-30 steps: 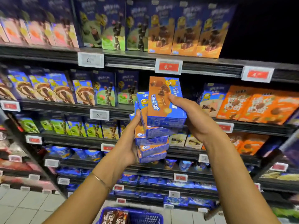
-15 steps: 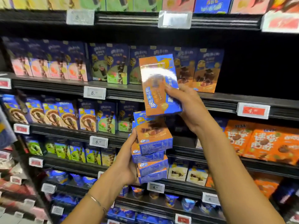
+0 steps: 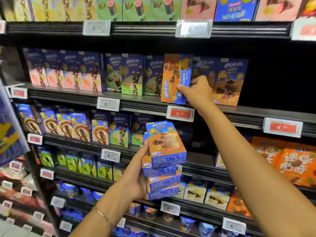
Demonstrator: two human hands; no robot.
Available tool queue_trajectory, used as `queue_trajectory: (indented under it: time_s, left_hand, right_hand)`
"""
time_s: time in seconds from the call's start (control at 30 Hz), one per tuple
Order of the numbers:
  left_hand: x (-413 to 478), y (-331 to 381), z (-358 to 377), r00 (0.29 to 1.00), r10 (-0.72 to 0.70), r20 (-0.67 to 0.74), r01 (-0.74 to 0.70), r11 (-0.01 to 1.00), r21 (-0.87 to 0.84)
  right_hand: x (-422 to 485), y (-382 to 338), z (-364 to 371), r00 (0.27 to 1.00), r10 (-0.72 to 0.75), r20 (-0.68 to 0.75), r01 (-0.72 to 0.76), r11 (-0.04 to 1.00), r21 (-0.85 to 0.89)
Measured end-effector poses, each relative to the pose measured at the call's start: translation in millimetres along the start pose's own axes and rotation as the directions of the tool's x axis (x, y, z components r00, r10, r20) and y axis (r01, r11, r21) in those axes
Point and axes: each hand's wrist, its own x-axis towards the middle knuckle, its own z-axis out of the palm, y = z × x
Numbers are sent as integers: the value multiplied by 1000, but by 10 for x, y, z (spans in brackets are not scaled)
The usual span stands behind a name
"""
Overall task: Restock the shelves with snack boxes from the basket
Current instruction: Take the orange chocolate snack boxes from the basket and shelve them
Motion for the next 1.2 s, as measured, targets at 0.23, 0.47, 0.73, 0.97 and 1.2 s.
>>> queue_trajectory:
  time_s: [0.23, 0.47, 0.73, 0.97, 1.2]
  left_hand:
    - [-7, 35, 15, 1000, -27, -11, 27, 1000, 7]
    - [0, 51, 12, 1000, -29, 7, 29, 999, 14]
    - [-2, 8, 11, 1000, 17, -2, -17, 999, 30]
    - [-10, -29, -8, 998, 67, 6, -68, 997, 48]
    - [-18, -156, -10, 992, 128, 5, -128, 991, 33]
  right_hand:
    - [27, -2, 80, 994, -78, -73, 60, 971, -232]
    - [26, -21, 90, 998, -29, -55, 14, 966, -258]
    - [-757, 40, -15, 959, -223, -173, 230, 973, 23]
    - [-1418, 450, 35, 980, 68, 188, -77, 996, 42]
    - [-1553, 521, -34, 871, 285, 399, -353, 929, 108]
